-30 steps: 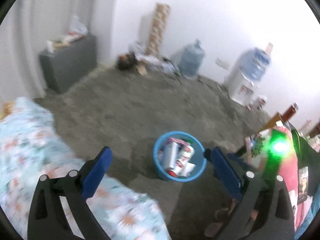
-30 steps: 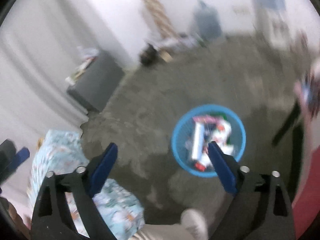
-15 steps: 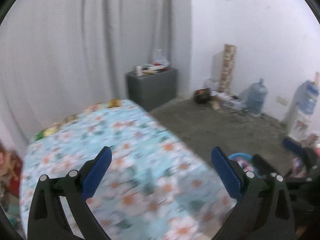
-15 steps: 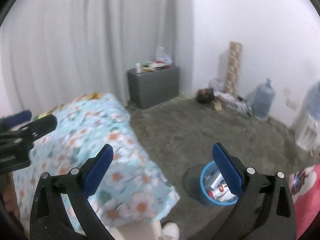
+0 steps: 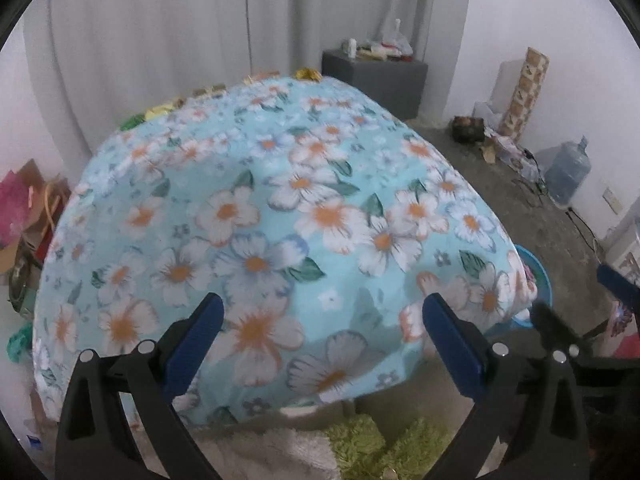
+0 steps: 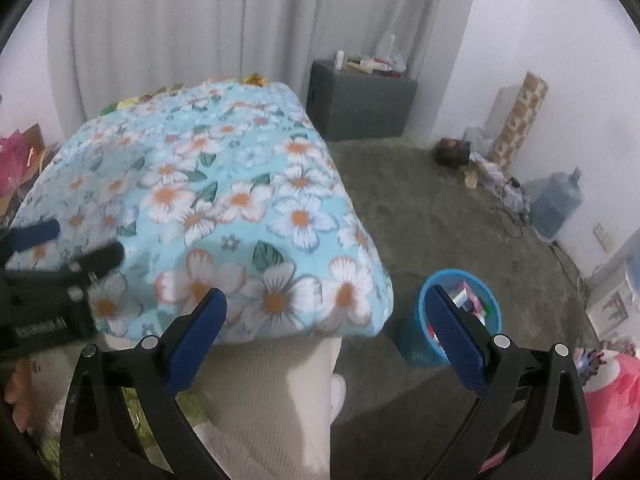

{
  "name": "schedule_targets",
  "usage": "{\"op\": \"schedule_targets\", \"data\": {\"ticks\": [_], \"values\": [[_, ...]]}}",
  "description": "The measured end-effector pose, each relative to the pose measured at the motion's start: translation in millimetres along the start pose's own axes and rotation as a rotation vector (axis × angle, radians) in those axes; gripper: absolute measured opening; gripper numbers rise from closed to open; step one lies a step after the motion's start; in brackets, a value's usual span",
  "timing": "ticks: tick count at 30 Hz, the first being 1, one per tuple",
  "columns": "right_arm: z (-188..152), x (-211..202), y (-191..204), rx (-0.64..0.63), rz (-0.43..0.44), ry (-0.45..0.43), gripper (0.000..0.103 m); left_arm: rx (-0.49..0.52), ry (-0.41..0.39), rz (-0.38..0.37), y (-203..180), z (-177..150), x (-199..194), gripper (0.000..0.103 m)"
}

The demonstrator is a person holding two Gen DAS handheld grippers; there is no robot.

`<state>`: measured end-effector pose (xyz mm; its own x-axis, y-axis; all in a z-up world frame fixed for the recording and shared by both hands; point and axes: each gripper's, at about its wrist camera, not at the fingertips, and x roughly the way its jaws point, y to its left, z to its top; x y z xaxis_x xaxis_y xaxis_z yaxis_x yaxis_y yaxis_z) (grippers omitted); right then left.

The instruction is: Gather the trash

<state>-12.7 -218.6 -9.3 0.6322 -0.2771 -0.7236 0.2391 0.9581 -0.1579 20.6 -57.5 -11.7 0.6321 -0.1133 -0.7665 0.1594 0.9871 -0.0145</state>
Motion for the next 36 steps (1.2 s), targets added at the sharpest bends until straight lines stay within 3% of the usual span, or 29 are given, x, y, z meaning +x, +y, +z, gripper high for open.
{"op": "schedule_targets", "data": {"ticks": [19,36], "values": [[-20,-2,-35,0.086,-0.137,0.054,0.095,0.009,0.002,0.059,-6,6,4,0.098],[-22,10,-57,0.149,-0.148,0.058,0.095,0.118,0.066,0.107,-19,-1,18,0.098]]}}
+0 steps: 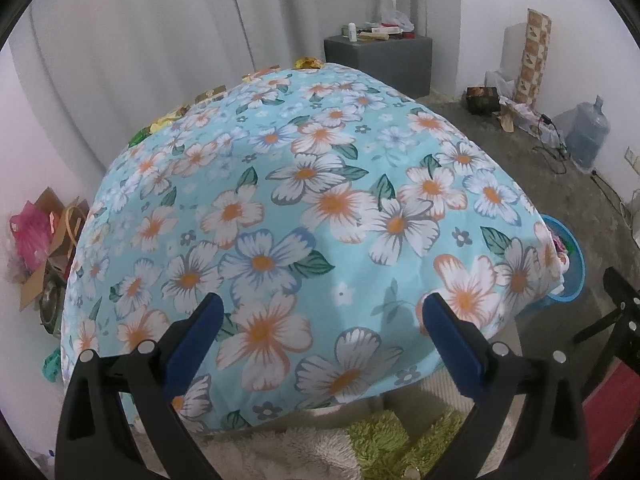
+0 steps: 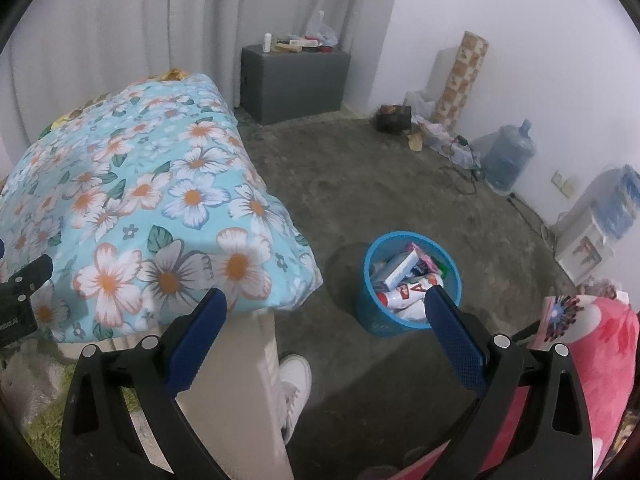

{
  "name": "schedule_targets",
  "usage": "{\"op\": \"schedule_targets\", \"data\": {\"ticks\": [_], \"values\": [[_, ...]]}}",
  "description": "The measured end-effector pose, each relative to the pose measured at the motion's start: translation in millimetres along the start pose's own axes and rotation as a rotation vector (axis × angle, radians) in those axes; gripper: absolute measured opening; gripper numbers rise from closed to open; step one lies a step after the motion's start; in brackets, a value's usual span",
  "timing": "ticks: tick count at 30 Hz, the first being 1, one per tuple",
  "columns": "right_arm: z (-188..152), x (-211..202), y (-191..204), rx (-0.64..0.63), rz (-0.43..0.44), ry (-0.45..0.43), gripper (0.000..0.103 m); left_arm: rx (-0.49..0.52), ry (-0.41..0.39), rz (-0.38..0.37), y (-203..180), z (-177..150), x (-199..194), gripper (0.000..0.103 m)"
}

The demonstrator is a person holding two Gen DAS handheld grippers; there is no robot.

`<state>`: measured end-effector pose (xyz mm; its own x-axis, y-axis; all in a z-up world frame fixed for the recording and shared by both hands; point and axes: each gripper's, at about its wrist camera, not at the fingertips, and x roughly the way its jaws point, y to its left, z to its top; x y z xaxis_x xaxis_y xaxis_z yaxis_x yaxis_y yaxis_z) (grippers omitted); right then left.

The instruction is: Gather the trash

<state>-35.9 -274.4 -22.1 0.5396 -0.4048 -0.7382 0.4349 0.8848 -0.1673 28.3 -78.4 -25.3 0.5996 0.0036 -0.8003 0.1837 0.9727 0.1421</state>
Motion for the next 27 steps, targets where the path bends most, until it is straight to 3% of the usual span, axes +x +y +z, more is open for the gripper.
{"op": "schedule_targets", "data": {"ticks": [27], "values": [[-7.3,4.5,4.7,-0.034,0.017,0.007,0.095,0.005,-0.005,-0.001,-2.5,1.0,-4.4,0.098]]}}
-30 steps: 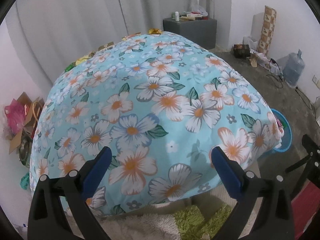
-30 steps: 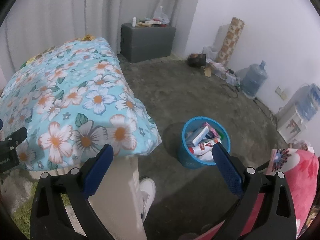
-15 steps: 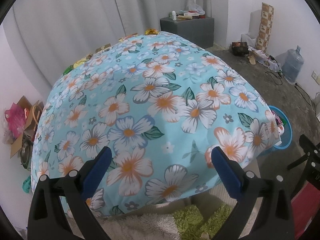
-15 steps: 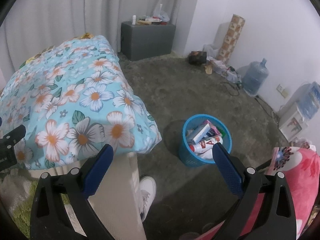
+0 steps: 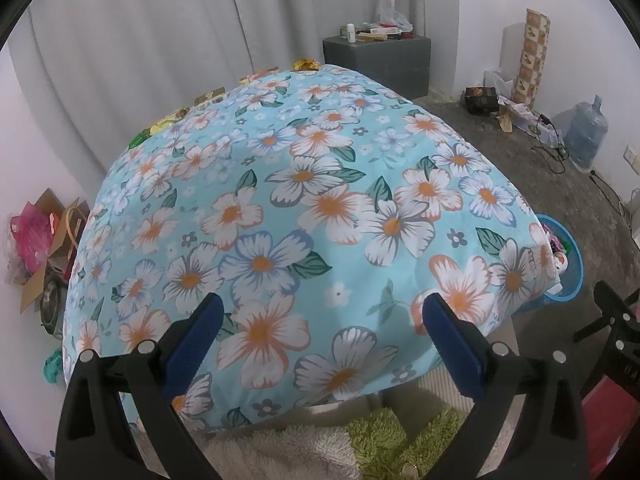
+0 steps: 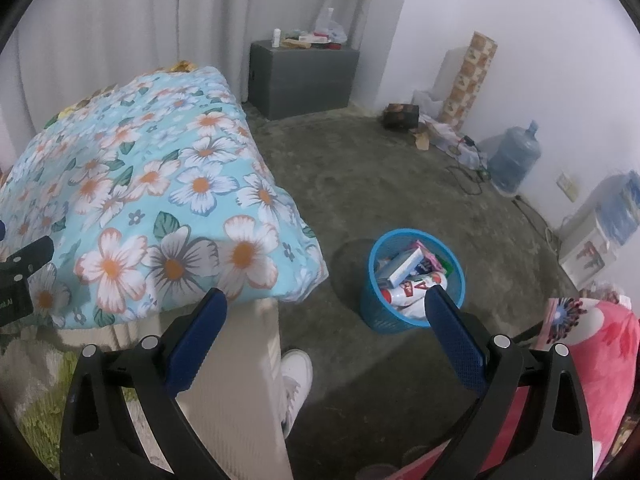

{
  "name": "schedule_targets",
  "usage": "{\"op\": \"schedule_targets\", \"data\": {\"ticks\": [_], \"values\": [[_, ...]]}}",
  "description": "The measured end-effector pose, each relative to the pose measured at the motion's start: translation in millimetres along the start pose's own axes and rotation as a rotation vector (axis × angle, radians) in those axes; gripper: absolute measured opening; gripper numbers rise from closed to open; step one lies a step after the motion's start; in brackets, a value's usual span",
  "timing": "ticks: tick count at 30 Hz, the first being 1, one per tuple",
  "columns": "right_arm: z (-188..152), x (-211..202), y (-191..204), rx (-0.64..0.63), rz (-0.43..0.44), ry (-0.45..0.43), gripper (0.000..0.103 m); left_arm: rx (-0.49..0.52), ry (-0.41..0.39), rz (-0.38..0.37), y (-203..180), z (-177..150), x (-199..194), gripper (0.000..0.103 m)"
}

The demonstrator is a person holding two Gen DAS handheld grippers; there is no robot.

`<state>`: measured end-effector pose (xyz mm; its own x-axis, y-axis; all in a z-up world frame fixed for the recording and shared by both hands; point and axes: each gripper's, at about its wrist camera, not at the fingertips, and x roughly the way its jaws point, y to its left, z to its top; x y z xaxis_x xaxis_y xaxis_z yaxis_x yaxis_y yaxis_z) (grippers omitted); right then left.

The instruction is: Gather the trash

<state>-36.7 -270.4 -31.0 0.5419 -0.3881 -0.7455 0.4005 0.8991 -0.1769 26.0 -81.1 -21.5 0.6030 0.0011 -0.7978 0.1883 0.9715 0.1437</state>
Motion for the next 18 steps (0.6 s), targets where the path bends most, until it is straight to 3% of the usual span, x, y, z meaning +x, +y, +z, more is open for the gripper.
{"op": "schedule_targets", "data": {"ticks": [18], "values": [[-1.5,1.9,-1.8,-0.004,0.006,0.009,0.095,0.0,0.007,0.0,-0.7,-1.9,0.7,0.098]]}}
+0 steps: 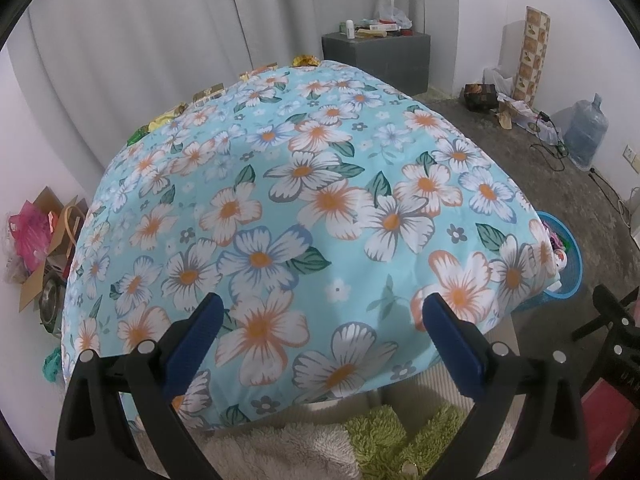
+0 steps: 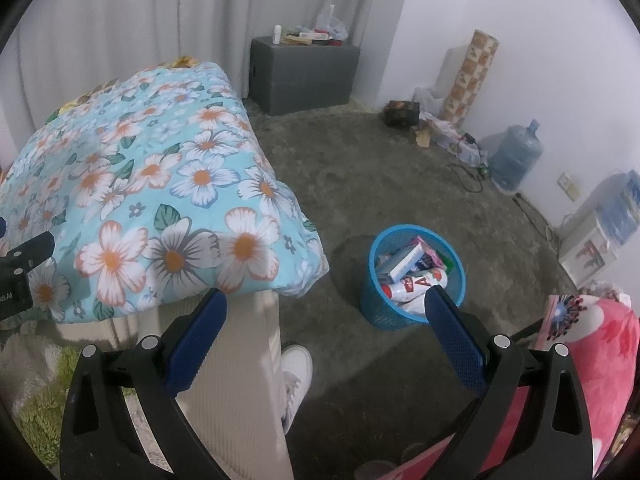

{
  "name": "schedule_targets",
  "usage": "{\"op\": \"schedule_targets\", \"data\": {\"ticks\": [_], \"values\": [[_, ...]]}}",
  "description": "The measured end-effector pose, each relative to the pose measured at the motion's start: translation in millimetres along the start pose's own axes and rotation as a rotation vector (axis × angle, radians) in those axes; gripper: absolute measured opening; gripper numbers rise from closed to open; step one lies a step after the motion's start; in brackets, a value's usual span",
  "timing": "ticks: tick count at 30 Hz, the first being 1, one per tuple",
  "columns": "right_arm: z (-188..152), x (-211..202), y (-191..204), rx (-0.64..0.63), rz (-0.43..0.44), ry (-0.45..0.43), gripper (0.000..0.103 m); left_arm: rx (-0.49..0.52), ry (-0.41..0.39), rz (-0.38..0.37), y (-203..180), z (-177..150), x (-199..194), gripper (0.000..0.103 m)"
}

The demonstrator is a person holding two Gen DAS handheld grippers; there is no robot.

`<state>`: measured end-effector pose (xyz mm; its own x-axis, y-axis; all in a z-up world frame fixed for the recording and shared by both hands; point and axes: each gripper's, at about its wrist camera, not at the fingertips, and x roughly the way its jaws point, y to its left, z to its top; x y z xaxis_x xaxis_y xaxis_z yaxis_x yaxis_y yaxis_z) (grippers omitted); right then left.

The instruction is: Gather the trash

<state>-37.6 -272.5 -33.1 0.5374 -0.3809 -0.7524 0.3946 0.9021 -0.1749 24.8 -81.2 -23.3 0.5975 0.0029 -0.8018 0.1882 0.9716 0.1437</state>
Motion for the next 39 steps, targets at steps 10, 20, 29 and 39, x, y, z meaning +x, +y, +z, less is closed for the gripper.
{"op": "schedule_targets", "data": {"ticks": [10,20,29,39], "values": [[-0.6,-0.1,-0.4,-0.001,0.0,0.0,0.095,0.0,-0.001,0.0,0.6,-1.0,-0.9,0.098],[-0.4,-0.2,-0.3,-0.001,-0.001,-0.001,0.095,0.001,0.001,-0.002,1.5,-0.6,-1.5,0.098],[1.3,0.3,0.1,-0.004,0.003,-0.004,0.095,0.0,0.0,-0.002,2.1,0.3,-1.0,0.098],[0.9,0.1,0.9,-0.002,0.001,-0.004,0.095,-0.001,0.001,-0.001,2.1,0.1,-1.1,0.098]]}}
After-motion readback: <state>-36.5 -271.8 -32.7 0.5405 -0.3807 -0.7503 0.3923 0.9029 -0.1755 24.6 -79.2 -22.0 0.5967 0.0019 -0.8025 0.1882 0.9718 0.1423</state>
